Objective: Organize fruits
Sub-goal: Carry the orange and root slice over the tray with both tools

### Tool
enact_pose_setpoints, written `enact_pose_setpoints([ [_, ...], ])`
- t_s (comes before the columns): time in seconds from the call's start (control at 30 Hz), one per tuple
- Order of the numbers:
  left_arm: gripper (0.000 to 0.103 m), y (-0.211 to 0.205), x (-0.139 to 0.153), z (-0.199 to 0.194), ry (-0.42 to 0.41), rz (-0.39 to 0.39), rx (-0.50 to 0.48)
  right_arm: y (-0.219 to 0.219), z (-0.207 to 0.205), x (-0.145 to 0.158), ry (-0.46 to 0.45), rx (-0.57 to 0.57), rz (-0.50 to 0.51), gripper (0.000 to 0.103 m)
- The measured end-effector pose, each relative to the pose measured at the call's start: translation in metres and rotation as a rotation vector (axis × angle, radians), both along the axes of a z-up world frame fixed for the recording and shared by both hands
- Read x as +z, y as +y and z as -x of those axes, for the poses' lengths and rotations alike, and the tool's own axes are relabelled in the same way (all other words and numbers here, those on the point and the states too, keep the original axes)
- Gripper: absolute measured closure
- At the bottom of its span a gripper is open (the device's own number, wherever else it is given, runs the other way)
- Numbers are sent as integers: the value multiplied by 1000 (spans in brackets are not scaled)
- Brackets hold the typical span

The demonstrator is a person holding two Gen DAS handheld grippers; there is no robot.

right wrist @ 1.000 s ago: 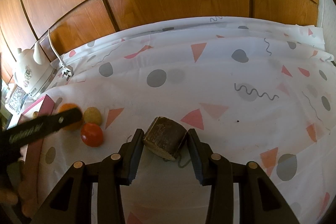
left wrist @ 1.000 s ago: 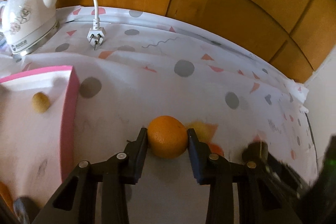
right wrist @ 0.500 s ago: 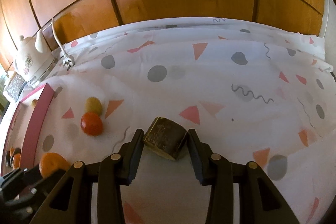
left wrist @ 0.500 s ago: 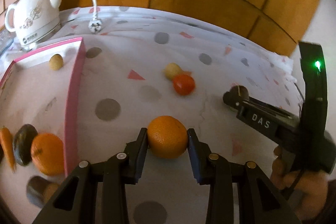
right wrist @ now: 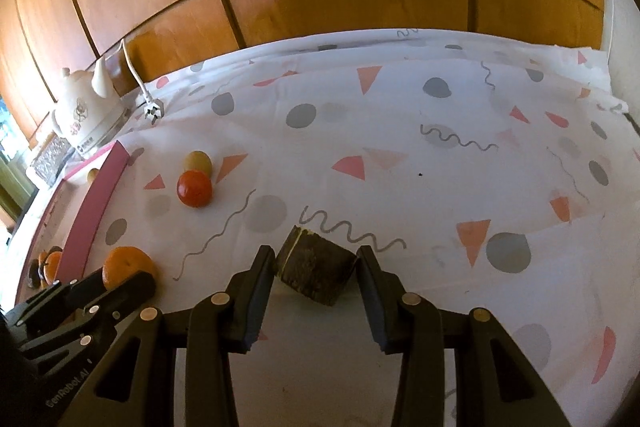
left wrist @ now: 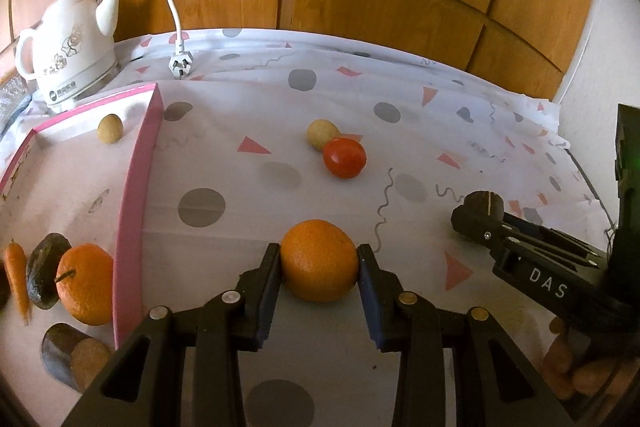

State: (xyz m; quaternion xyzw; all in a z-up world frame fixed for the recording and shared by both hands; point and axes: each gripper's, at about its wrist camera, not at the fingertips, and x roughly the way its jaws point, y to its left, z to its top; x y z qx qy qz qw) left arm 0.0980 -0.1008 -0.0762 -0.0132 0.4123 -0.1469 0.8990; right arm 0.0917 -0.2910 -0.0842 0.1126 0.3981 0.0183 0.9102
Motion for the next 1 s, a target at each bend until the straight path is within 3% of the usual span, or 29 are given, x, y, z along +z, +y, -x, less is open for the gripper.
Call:
enact_pose_setpoints([
  [1.0,65,-4,-1,-2,-11,-48,-23,3,-2,-5,7,-6,25,60],
])
